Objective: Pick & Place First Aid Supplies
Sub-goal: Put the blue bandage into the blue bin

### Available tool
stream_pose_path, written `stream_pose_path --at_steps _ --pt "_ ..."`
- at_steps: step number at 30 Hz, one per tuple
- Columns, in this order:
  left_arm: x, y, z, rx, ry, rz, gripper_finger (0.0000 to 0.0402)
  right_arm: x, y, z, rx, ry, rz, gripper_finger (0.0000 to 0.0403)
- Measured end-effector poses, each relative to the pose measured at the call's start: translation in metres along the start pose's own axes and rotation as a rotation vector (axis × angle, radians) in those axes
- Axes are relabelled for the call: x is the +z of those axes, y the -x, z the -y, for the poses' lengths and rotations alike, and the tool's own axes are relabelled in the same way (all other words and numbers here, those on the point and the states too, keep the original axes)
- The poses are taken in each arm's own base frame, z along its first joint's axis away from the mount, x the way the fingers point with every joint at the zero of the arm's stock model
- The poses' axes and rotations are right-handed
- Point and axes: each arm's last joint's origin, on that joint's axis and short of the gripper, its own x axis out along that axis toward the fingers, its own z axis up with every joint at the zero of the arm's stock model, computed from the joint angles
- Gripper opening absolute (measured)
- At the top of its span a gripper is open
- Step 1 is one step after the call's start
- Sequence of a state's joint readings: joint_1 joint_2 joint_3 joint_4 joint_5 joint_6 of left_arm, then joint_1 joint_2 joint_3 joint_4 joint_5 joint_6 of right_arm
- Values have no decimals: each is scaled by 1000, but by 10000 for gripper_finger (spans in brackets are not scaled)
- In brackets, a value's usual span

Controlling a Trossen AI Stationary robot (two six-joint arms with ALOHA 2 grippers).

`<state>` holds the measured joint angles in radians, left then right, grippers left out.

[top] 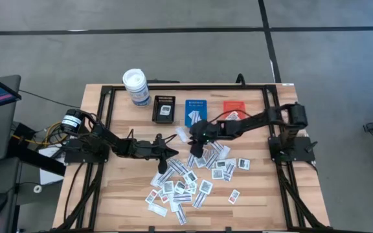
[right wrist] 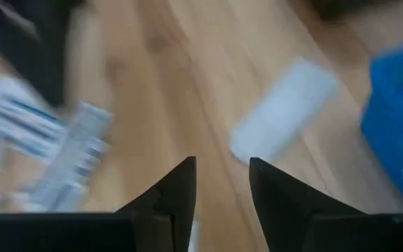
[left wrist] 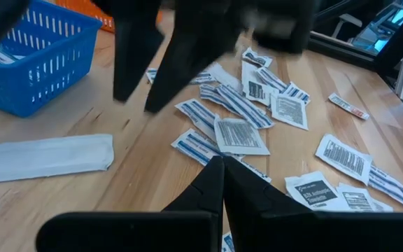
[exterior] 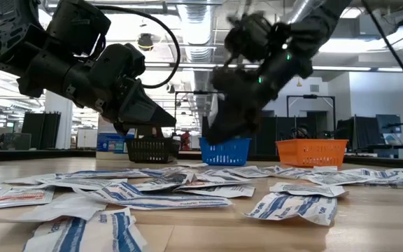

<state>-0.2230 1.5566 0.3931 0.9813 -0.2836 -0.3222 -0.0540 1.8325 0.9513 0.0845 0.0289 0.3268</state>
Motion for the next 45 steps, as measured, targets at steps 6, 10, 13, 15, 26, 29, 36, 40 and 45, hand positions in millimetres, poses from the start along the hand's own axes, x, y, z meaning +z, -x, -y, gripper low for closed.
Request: stream_pose_path --at_steps 6,10,13,15,26,29,36,40,45 --pt "0 0 0 -1 1 2 8 2 -16 2 -126 -69 9 127" --pt "0 0 0 -2 2 6 8 7 -15 3 -170 -107 42 127" --pt "1 0 0 -2 2 6 8 7 -13 2 -164 -111 43 127" --pt "1 0 0 -2 2 6 8 6 -12 -1 -149 -107 31 127" --pt "1 0 0 -2 1 6 8 -2 -14 -19 -273 -180 28 127" --pt "1 0 0 -2 0 6 8 -4 -18 -16 -289 -248 25 127" --pt "1 0 0 -2 -1 7 8 -2 -26 -21 -250 -300 97 127" --pt "1 0 0 -2 -1 7 8 -8 -32 -18 -262 -318 83 127" --pt "1 0 0 -2 -1 7 8 -14 -42 -17 -275 -335 79 127"
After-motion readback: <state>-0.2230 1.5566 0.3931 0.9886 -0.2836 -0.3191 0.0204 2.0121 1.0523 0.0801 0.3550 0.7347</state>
